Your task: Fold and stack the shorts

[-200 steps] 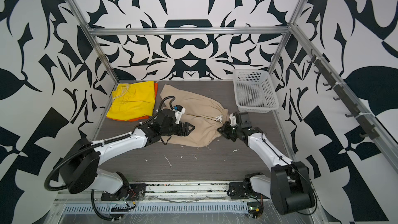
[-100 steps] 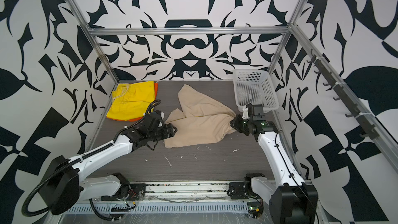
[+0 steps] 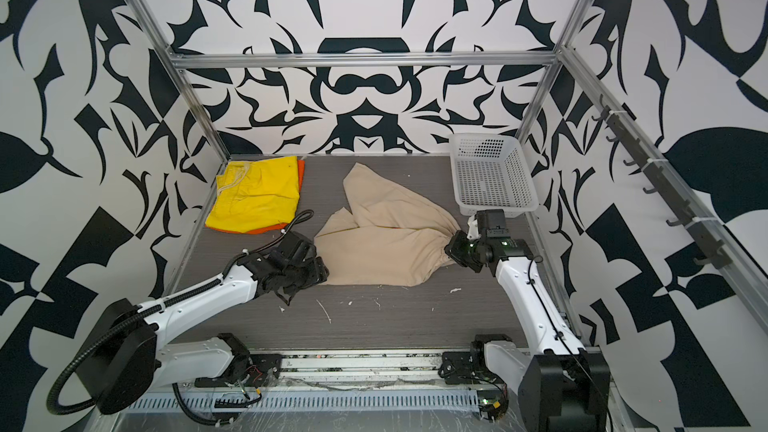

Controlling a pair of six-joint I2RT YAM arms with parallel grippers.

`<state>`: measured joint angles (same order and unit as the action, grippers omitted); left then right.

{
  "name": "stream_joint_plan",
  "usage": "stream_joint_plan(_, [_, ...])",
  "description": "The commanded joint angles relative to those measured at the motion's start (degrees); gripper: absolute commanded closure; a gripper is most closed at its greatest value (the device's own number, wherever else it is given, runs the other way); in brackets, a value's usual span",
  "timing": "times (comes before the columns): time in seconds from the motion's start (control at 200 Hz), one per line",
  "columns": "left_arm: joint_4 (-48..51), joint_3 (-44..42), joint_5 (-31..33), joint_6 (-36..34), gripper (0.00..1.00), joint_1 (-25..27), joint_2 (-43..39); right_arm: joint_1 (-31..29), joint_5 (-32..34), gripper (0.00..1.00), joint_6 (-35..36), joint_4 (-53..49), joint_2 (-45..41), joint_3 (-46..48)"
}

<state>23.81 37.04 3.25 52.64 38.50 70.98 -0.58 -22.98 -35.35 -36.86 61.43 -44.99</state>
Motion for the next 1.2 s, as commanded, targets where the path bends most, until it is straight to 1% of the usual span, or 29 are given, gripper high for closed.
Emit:
stream_joint_plan(0.0, [-1.32,-0.41,3.0,0.09,0.29,-0.61,1.56,-0.11,-1.09,0.94,0.66,1.35,-0.95,-0.63])
stream_joint_plan(0.02, [-1.77,-0.3,3.11,-0.06,0.29,-0.7,3.68,-0.12,-1.1,0.93,0.8,1.38,-1.04,-0.62])
stream_joint_plan(0.065, [-3.06,0.1,3.09,-0.39,0.32,-1.03,5.48,-0.12,-1.43,0.93,0.86,1.61,-1.21,-0.54])
stream_joint_plan(0.13, [-5.06,0.5,2.61,-1.13,0.4,-1.43,7.95,-0.12,-1.81,0.93,0.9,1.71,-1.44,-0.45])
stream_joint_plan(0.18, [-5.79,1.48,2.08,-2.52,0.52,-1.76,9.53,-0.11,-2.15,0.94,0.9,1.78,-1.55,-0.34])
stream_joint_plan(0.235, [-4.19,4.22,2.45,-6.26,0.64,-1.76,10.45,-0.12,-2.54,0.94,0.9,1.87,-1.58,-0.29])
stream_joint_plan(0.285, [-0.21,8.41,5.3,-10.53,0.75,-1.76,10.67,-0.12,-3.41,0.95,0.68,2.41,-1.72,-0.04])
stream_joint_plan(0.325, [3.6,12.28,8.41,-14.4,0.81,-1.69,10.84,-0.12,-4.47,0.96,0.56,2.98,-1.83,0.24])
stream_joint_plan(0.39, [9.86,18.76,13.85,-21.23,0.86,-0.99,11.01,-0.12,-5.63,0.97,0.47,3.61,-2.23,0.58])
stream_joint_plan(0.475, [16.4,26.59,21.42,-30.06,0.89,1.62,12.55,-0.14,-7.07,0.97,-0.14,5.39,-3.17,1.67])
stream_joint_plan(0.54, [20.15,31.05,25.26,-34.83,0.89,3.7,14.97,-0.19,-7.56,0.98,-0.33,6.01,-3.76,2.49])
stream_joint_plan(0.58, [21.93,32.82,25.94,-36.38,0.89,4.46,16.96,-0.21,-7.36,0.98,-0.22,5.94,-3.86,2.92])
stream_joint_plan(0.66, [24.38,33.83,25.07,-37.43,0.88,6.22,20.7,-0.13,-6.85,0.98,0.42,5.21,-3.9,3.55])
stream_joint_plan(0.715, [24.81,33.19,23.86,-36.86,0.85,7.75,23.5,-0.12,-5.25,0.98,1.26,3.77,-3.95,3.47])
stream_joint_plan(0.765, [24.8,32.53,21.26,-35.37,0.75,9.12,25.8,-0.12,-3.39,0.98,2.0,1.77,-3.86,3.15])
stream_joint_plan(0.84, [24.5,31.64,18.09,-32.17,0.51,10.66,28.2,-0.12,-0.7,0.96,3.27,-1.93,-3.45,1.95])
stream_joint_plan(0.88, [24.19,31.17,17.6,-30.59,0.45,11.13,28.31,-0.12,0.66,0.94,3.83,-3.86,-3.25,1.44])
stream_joint_plan(0.925, [23.39,30.35,17.58,-29.27,0.4,11.24,27.28,-0.12,2.44,0.93,4.56,-5.55,-3.25,0.68])
stream_joint_plan(1.0, [20.79,28.33,18.0,-27.34,0.35,10.8,23.42,-0.11,6.29,0.91,5.42,-8.21,-3.17,-0.61])
stream_joint_plan(1.05, [19.47,26.75,17.02,-25.67,0.33,9.65,20.35,-0.11,8.05,0.91,5.84,-9.14,-2.99,-1.26])
stream_joint_plan(1.115, [17.5,23.92,13.88,-23.18,0.33,7.01,16.09,-0.1,8.02,0.9,6.07,-9.35,-2.6,-1.59])
stream_joint_plan(1.195, [14.73,19.04,7.75,-19.81,0.32,2.56,10.89,-0.04,6.39,0.9,5.92,-8.59,-2.16,-1.68])
